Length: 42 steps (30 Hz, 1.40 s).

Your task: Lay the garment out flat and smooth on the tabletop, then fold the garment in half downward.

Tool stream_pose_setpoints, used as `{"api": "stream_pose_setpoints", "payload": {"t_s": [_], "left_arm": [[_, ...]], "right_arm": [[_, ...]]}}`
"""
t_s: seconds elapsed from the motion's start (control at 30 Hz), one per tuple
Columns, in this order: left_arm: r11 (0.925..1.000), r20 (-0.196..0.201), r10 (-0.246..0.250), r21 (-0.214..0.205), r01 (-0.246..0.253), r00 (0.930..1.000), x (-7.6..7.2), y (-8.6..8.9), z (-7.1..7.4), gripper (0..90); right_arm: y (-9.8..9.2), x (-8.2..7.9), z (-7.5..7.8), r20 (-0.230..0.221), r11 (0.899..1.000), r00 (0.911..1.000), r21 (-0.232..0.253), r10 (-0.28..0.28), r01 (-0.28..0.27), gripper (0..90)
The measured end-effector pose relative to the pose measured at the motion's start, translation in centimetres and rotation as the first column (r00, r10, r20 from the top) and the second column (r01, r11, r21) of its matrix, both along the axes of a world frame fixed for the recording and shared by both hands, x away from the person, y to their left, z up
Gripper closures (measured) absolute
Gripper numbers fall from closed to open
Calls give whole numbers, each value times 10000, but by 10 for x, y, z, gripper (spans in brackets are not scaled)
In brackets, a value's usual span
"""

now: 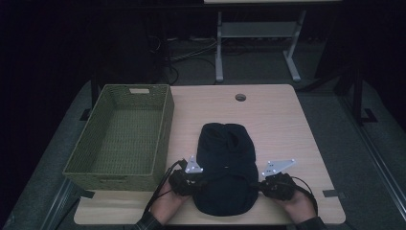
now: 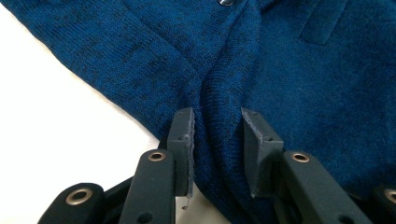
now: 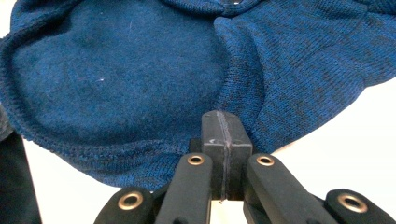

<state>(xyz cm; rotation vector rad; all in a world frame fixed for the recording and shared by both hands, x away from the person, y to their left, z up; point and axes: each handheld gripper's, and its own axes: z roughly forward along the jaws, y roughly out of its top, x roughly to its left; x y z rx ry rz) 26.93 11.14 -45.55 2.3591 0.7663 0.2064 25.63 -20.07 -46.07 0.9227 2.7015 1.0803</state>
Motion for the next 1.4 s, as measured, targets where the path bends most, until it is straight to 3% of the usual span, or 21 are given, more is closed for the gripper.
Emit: {"api": "stream_pose_setpoints", "payload": {"t_s": [0.2, 0.33, 0.47, 0.83, 1.4], "left_arm": [[9997, -122, -199, -150, 197, 9997, -3, -1, 2, 632], [9988, 7, -86, -487, 86, 10000, -1, 1, 9, 587], [9970, 39, -60, -774, 63, 10000, 5, 2, 15, 548], [9886, 254, 195, -1495, -155, 9995, 28, -2, 32, 479], [9853, 936, 731, -1609, -574, 9929, 72, -14, 52, 483]], "right_arm": [[-4, -11, 4, 182, 9999, 9998, 81, 81, -83, 886], [-7, -9, 13, 406, 9982, 9991, 602, -93, 69, 826], [-10, -4, 18, 643, 9968, 9975, 763, -287, 238, 788], [-18, 28, 32, 950, 9912, 9901, 933, -1030, 942, 631], [-19, 92, 54, 1344, 9837, 9768, 896, -1670, 1558, 600]]}}
